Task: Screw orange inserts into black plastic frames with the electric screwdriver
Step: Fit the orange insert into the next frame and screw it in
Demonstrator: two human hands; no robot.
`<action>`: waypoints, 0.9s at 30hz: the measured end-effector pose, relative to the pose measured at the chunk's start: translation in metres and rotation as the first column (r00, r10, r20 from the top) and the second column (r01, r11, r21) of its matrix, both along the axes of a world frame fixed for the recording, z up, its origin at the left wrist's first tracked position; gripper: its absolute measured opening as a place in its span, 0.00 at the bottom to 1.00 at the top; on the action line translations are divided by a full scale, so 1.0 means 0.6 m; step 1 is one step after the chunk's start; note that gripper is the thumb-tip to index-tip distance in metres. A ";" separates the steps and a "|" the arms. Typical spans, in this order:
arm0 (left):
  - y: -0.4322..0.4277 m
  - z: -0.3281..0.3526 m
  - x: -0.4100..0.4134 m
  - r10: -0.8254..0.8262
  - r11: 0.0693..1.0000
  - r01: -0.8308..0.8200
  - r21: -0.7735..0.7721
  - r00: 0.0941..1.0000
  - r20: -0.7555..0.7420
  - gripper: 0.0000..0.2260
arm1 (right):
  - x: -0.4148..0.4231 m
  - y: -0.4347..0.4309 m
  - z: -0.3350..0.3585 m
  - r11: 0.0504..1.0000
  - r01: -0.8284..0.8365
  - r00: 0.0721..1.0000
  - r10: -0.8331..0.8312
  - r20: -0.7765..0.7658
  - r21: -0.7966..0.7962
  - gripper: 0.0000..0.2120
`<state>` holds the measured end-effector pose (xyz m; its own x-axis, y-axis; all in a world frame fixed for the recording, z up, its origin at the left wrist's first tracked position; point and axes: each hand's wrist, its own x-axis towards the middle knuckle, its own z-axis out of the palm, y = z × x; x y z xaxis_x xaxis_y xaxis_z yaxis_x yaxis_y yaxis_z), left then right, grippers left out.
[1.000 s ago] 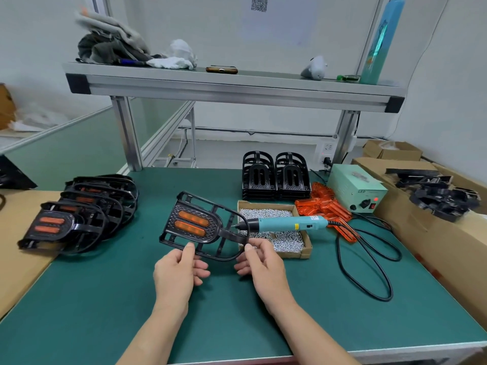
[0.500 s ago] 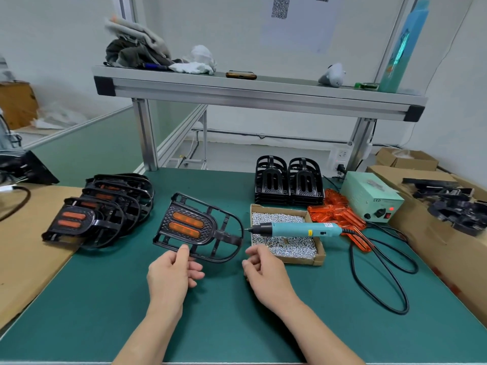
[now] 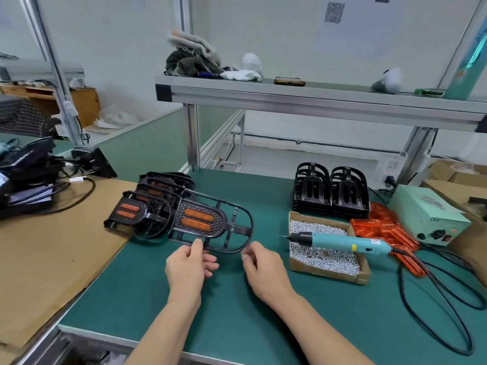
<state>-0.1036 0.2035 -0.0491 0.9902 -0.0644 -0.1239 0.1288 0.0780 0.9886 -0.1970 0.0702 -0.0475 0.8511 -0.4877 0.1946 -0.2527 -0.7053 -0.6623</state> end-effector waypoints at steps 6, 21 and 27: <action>0.040 0.013 0.037 0.110 0.994 -0.110 0.004 0.994 -0.001 0.14 | 0.005 -0.003 -0.014 0.998 0.020 0.999 -0.022 0.024 0.053 0.05; 0.143 0.030 0.129 0.293 0.949 -0.280 0.141 0.953 -0.081 0.13 | 0.004 -0.013 -0.022 0.994 0.001 0.999 -0.007 0.054 0.105 0.08; 0.175 0.022 0.159 0.280 0.954 -0.255 0.157 0.946 -0.161 0.13 | 0.007 -0.012 -0.022 0.995 -0.001 0.998 -0.005 0.063 0.097 0.07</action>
